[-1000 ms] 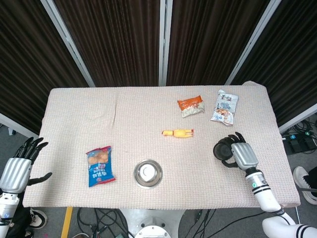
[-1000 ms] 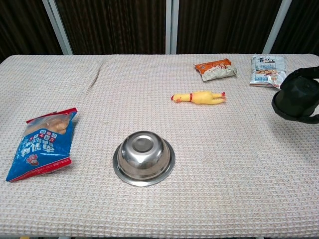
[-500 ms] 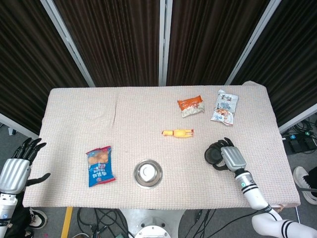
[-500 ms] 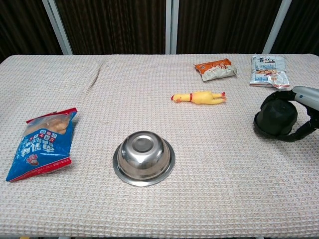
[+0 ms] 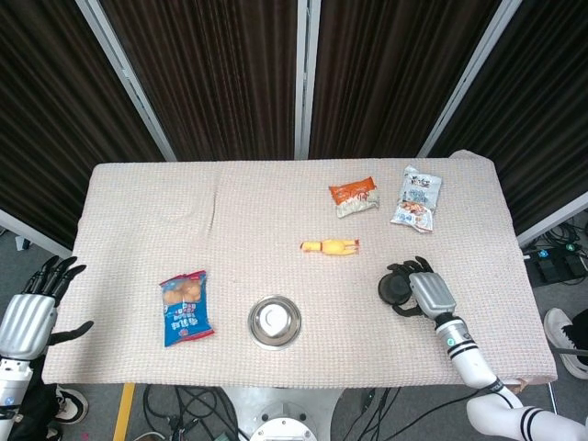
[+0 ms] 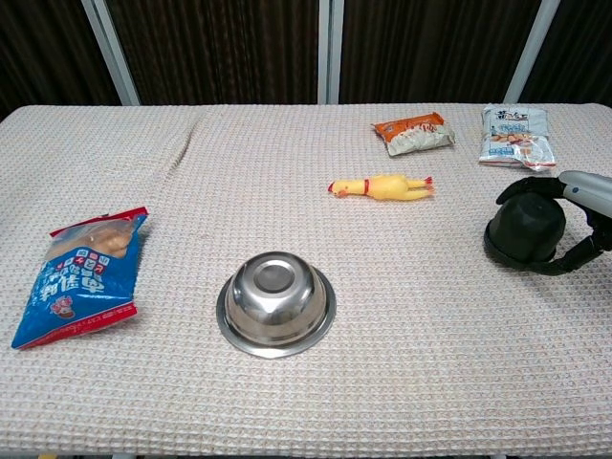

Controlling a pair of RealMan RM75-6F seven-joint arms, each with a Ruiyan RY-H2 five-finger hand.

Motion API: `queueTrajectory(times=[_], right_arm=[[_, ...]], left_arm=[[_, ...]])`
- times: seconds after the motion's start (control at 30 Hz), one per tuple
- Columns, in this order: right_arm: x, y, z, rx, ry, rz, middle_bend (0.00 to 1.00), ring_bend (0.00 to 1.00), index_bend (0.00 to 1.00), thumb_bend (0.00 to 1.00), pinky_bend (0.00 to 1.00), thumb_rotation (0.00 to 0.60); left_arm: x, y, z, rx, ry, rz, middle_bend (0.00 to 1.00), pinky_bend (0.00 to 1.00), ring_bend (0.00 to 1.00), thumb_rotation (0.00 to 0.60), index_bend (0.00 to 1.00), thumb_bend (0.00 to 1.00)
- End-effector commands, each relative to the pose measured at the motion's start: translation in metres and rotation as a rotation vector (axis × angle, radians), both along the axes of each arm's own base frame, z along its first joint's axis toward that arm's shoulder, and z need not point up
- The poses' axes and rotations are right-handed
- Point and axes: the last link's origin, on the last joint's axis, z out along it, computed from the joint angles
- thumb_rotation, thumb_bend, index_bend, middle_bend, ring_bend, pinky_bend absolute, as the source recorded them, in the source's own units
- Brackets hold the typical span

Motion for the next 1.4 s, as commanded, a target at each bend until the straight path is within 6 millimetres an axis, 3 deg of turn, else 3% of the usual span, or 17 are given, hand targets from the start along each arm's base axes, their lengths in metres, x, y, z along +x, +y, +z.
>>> queueTrajectory(times=[0.03, 0.3, 0.4, 0.57, 0.73, 0.93, 1.23, 1.4], right_arm=[[0.0, 0.0, 0.0, -0.001, -0.001, 0.0, 0.49, 0.13, 0.15, 0.21, 0.0, 0.6], [-0.001, 0.001, -0.001, 0.014, 0.008, 0.003, 0.46, 0.13, 0.09, 0.2, 0.0, 0.6], [-0.002, 0.002, -0.002, 0.039, 0.018, 0.004, 0.34, 0.06, 0.01, 0.14, 0.0, 0.6], [-0.002, 0.003, 0.002, 0.061, 0.038, 0.018, 0.11, 0.0, 0.0, 0.03, 0.0, 0.6], [0.001, 0.003, 0.008, 0.043, 0.037, 0.041, 0.02, 0.0, 0.0, 0.0, 0.0, 0.6], [0.005, 0.005, 0.016, 0.014, 0.031, 0.058, 0.03, 0.0, 0.0, 0.0, 0.0, 0.6], [0.006, 0.004, 0.019, 0.0, 0.032, 0.051, 0.21, 0.0, 0.0, 0.03, 0.0, 0.6], [0.008, 0.003, 0.017, -0.006, 0.037, 0.05, 0.24, 0.0, 0.05, 0.05, 0.0, 0.6]], left_arm=[[0.0, 0.0, 0.0, 0.0, 0.0, 0.001, 0.08, 0.16, 0.0, 0.6, 0.16, 0.09], [0.0, 0.0, 0.0, 0.0, 0.001, 0.0, 0.08, 0.16, 0.0, 0.6, 0.16, 0.09], [0.0, 0.0, 0.0, -0.002, 0.002, 0.0, 0.08, 0.16, 0.0, 0.6, 0.16, 0.09], [0.0, 0.0, 0.0, -0.002, 0.002, -0.001, 0.08, 0.16, 0.0, 0.6, 0.16, 0.09], [0.001, 0.0, 0.001, -0.001, 0.001, -0.004, 0.08, 0.16, 0.0, 0.6, 0.16, 0.09], [0.002, 0.0, 0.001, 0.0, -0.001, -0.005, 0.08, 0.16, 0.0, 0.6, 0.16, 0.09], [0.002, 0.0, 0.001, 0.0, -0.002, -0.005, 0.08, 0.16, 0.0, 0.6, 0.16, 0.08], [0.001, 0.0, 0.003, 0.005, -0.005, -0.005, 0.08, 0.16, 0.0, 0.6, 0.16, 0.09]])
